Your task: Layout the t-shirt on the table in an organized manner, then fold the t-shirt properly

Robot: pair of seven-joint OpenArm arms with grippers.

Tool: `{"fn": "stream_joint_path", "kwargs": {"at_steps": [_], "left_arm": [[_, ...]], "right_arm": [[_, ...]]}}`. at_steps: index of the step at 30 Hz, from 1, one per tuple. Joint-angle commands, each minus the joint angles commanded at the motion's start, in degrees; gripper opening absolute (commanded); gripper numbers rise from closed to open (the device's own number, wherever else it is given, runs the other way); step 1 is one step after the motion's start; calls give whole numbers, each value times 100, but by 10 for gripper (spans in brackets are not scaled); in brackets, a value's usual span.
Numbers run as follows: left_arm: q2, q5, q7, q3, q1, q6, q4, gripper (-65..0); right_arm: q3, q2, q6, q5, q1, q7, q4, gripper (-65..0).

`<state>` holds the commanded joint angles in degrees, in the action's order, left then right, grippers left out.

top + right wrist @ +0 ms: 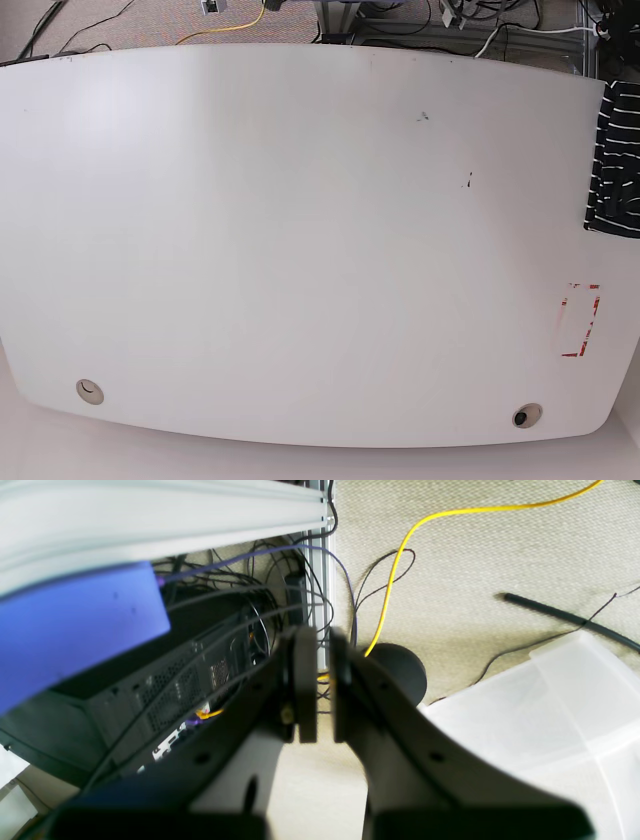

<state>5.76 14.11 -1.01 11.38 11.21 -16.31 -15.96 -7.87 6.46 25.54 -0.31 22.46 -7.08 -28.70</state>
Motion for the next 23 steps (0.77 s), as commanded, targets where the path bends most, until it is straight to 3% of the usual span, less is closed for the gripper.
{"fn": "stream_joint_path", "kwargs": {"at_steps": [6, 10, 23], "left_arm": [[-9, 26, 26, 0, -149, 105, 9, -562], [-9, 26, 26, 0, -193, 369, 18, -562], [-114, 26, 9, 0, -193, 369, 18, -562]], "right_arm": [[0, -44, -35, 0, -290, 0, 369, -615], [0, -141, -35, 0, -448, 0, 563, -615], [0, -202, -35, 0, -554, 0, 580, -615]]}}
